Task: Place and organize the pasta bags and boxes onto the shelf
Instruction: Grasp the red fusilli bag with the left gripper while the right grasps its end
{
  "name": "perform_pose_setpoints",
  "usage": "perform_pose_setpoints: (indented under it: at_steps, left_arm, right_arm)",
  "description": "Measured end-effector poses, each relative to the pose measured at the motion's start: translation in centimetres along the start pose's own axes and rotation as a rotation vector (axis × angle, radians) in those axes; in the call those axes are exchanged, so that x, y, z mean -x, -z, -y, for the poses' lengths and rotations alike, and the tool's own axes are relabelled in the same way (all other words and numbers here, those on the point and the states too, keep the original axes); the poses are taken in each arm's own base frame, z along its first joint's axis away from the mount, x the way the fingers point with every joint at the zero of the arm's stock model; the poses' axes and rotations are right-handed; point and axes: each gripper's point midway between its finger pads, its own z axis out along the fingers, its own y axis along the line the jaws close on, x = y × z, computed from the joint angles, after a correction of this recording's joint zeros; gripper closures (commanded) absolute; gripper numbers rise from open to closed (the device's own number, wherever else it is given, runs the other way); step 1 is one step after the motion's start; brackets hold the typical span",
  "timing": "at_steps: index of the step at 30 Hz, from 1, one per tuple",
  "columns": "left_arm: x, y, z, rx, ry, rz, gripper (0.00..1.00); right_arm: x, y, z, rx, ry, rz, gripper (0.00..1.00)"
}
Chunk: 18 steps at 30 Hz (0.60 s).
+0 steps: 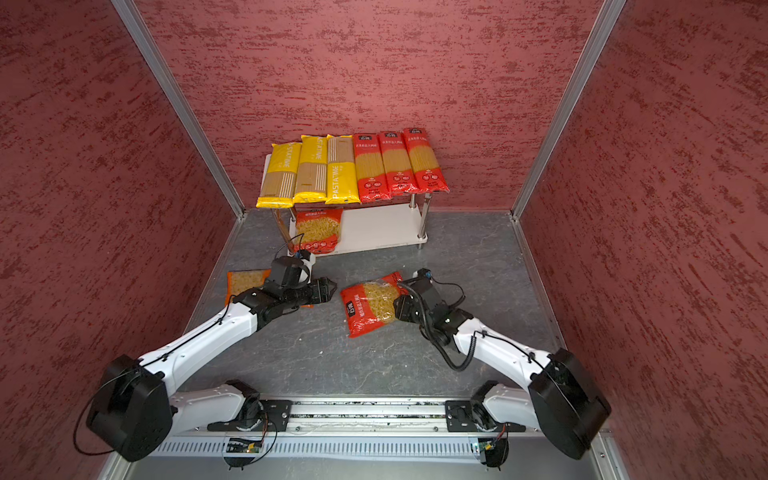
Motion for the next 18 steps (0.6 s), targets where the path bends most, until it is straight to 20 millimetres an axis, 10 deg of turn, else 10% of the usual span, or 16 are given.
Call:
perform_pose_setpoints:
  at_steps: [6, 13, 18]
  left_arm:
    - [0.1, -5.4, 2.3, -0.048, -0.061, -0.062, 0.26]
    - [0.4, -9.7, 4.4, -0.096, -0.059, -0.105, 0.29]
    - [-0.9, -9.4, 4.7, -0.067, -0.043, -0.131, 0.28]
  right_arm:
    - [-5.8, -1.6, 1.3, 0.026, -0.222, -0.096, 0.37]
    - [-5.8, -3.8, -0.2, 0.111, -0.363, -0.084, 0.38]
    - [-4.9, -3.8, 0.4, 0.083, -0.330, -0.086, 0.37]
